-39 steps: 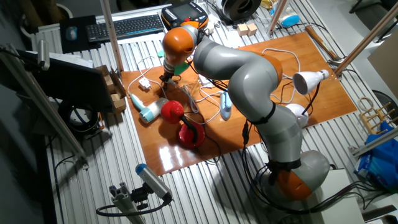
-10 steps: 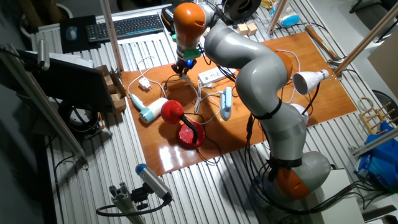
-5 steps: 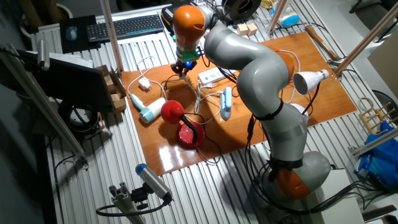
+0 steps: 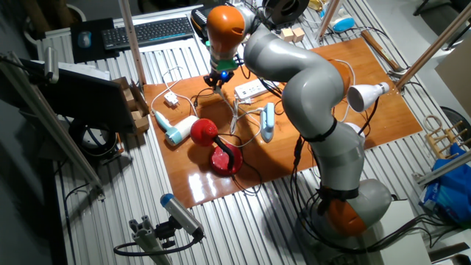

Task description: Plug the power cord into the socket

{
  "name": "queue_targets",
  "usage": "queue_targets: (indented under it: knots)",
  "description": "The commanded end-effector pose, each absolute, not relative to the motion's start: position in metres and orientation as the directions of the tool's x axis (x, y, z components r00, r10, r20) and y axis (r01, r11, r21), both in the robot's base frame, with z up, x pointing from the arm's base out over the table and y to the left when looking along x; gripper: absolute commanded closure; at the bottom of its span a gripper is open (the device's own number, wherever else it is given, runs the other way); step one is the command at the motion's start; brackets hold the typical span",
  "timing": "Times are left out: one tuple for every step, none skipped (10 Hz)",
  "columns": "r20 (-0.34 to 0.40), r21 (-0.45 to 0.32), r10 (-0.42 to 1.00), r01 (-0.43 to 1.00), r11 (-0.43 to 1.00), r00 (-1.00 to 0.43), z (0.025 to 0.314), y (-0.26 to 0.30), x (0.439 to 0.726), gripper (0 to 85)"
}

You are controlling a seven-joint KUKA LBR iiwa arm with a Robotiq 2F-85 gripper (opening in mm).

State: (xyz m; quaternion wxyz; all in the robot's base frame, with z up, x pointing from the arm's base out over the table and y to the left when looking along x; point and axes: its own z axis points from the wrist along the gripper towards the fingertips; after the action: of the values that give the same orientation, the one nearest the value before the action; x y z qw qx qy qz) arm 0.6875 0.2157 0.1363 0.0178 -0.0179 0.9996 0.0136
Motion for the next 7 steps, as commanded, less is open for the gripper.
queue_targets:
  knots:
    - [-0.037,0.026,-0.038,-0.039,0.999,-0.999,0.137,0.209,0.688,85.0]
    - [-0.040,0.026,-0.047,-0.048,0.999,-0.998,0.137,0.201,0.687,85.0]
    - [-0.052,0.027,-0.051,-0.053,0.998,-0.997,0.133,0.192,0.685,85.0]
    - [-0.056,0.023,-0.064,-0.065,0.998,-0.996,0.131,0.184,0.684,85.0]
    - [-0.065,0.018,-0.076,-0.077,0.997,-0.995,0.129,0.175,0.681,85.0]
    - [-0.066,0.010,-0.084,-0.085,0.996,-0.994,0.131,0.166,0.681,85.0]
    - [-0.066,-0.003,-0.091,-0.091,0.996,-0.994,0.134,0.155,0.682,85.0]
